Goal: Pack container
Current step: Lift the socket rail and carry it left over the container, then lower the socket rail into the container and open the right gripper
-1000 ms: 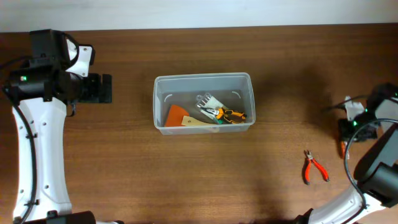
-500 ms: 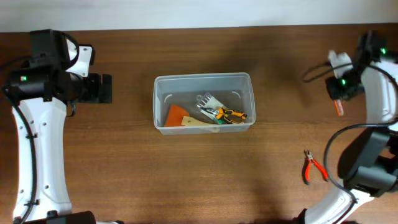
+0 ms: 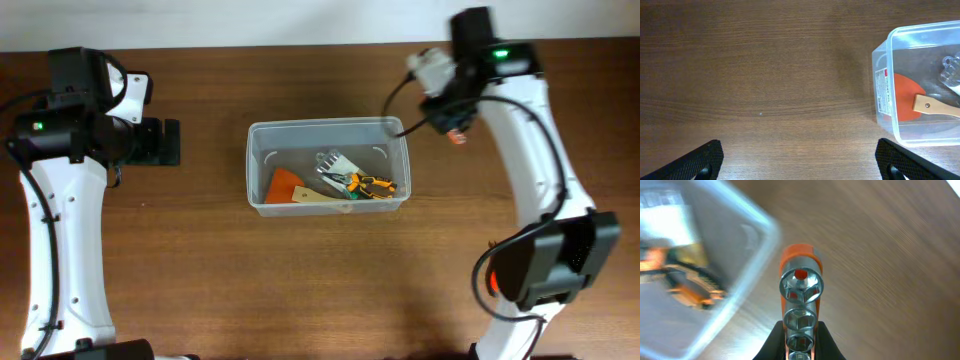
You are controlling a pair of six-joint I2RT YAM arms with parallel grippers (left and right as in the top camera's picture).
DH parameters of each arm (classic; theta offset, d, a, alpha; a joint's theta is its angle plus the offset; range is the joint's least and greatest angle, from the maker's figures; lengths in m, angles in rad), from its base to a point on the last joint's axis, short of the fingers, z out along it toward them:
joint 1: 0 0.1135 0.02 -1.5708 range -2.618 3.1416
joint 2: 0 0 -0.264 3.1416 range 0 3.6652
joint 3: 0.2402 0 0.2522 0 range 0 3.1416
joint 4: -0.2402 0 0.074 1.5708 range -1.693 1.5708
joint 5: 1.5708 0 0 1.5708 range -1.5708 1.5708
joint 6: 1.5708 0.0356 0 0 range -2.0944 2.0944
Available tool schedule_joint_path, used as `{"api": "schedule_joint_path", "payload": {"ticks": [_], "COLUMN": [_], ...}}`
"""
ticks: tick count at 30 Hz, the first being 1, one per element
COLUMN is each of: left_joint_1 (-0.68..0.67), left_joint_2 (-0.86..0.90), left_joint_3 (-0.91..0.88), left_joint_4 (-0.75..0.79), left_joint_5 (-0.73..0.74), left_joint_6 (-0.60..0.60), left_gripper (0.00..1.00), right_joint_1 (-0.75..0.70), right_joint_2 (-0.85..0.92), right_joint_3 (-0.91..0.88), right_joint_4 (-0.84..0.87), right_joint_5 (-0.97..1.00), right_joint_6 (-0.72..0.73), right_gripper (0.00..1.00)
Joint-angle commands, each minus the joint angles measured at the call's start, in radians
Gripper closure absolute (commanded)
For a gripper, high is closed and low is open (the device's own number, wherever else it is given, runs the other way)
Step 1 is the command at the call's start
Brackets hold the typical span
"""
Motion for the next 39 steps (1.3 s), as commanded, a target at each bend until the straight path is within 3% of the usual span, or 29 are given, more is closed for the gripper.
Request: {"api": "schedule_joint_path", "payload": {"ticks": [1, 8, 12, 39], "left_joint_1": [0.003, 0.002, 0.002, 0.003], "left_joint_2": [0.007, 0.007, 0.007, 0.007], "left_joint_3": [0.015, 0.015, 0.015, 0.015], "left_joint_4": [0.002, 0.002, 0.002, 0.002], "left_joint_5": [0.001, 0.001, 0.001, 0.001], "left_joint_6": [-0.005, -0.005, -0.005, -0.005], "left_gripper": [0.01, 0.01, 0.01, 0.01], "right_joint_1": [0.113, 0.328, 0.371, 0.324], "right_joint_2": [-0.001, 0.0, 0.0, 0.187], "right_joint_3": [0.027, 0.026, 0.026, 0.022], "right_joint_4": [-0.013, -0.014, -0.014, 0.032], "right_joint_5": [0.01, 0.072, 0.045, -0.08], "right_joint_6": [-0.039, -0.065, -0.066, -0.116], "right_gripper": [0.92, 0.92, 0.92, 0.92]}}
